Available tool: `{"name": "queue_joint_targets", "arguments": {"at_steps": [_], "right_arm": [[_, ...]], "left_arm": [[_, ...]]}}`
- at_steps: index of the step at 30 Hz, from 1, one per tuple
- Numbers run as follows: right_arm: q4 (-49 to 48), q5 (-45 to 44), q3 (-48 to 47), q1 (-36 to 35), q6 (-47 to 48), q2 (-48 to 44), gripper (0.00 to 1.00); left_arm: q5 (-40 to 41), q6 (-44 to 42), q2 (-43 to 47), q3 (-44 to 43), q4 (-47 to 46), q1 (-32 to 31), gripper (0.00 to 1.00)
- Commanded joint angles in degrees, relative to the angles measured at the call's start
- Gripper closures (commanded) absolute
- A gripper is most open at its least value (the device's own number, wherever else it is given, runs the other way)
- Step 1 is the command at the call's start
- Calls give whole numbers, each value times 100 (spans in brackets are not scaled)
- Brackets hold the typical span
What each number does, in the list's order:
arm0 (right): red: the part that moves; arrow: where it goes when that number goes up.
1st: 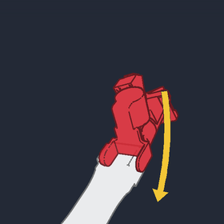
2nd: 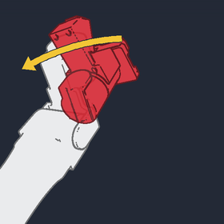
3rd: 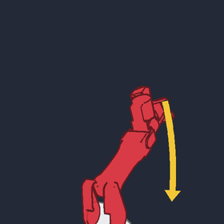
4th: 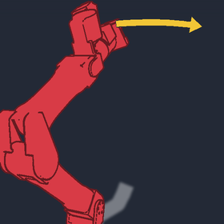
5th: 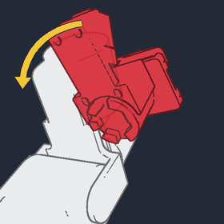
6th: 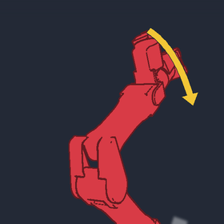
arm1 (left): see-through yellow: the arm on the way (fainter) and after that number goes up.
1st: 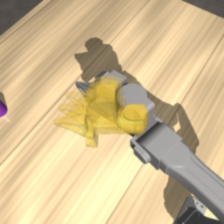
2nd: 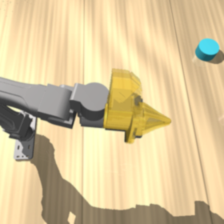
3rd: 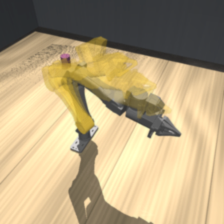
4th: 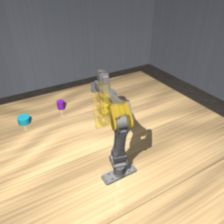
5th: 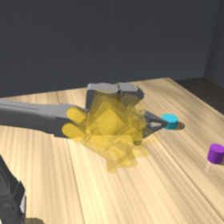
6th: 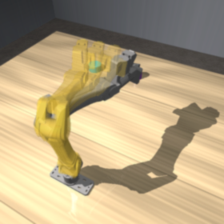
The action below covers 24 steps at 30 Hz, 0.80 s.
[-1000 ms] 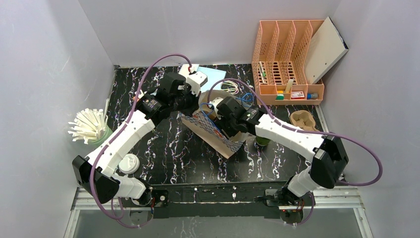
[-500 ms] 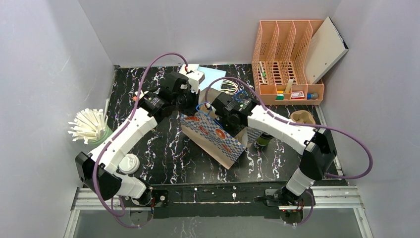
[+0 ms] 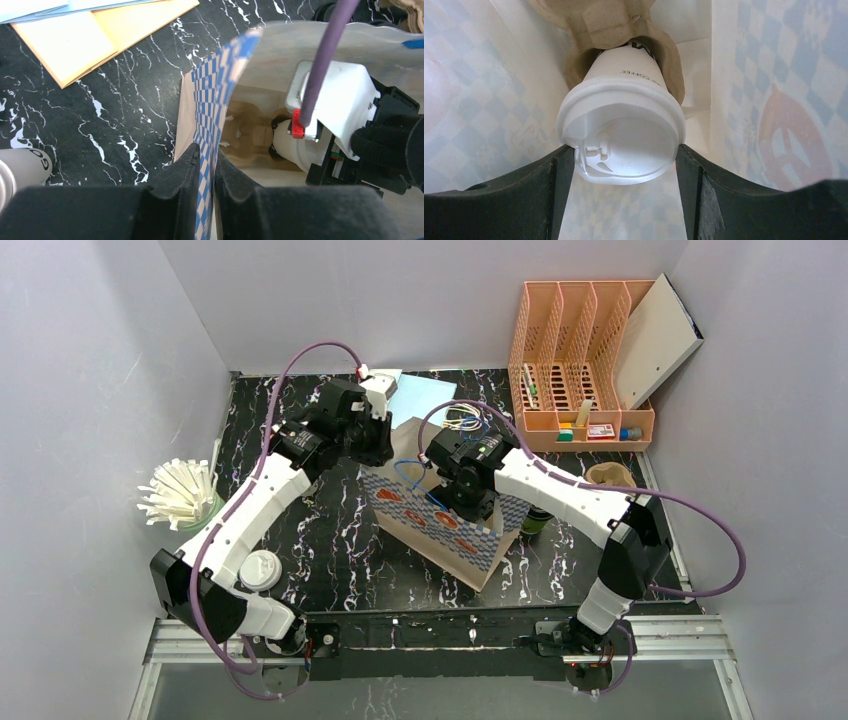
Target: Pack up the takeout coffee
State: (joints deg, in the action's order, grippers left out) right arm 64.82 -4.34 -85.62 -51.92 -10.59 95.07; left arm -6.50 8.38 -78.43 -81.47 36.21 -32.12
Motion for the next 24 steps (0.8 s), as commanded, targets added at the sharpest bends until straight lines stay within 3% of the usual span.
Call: {"name": "queue_joint_targets", "arguments": {"at_steps": [1, 7, 12, 24], "right_arm": [[216, -52, -168, -20, -84, 36, 73], [192, 8, -131, -27, -48, 32, 73], [79, -17, -132, -53, 28, 140, 73], [-143, -132, -260, -56, 63, 629, 74]], "left_arm": [[-32, 161, 49, -238, 50, 175, 85], [-265, 77, -256, -569, 248, 250, 87], [-313, -63, -426, -701, 285, 250, 100], [-499, -247, -488, -782, 418, 250, 100]]}}
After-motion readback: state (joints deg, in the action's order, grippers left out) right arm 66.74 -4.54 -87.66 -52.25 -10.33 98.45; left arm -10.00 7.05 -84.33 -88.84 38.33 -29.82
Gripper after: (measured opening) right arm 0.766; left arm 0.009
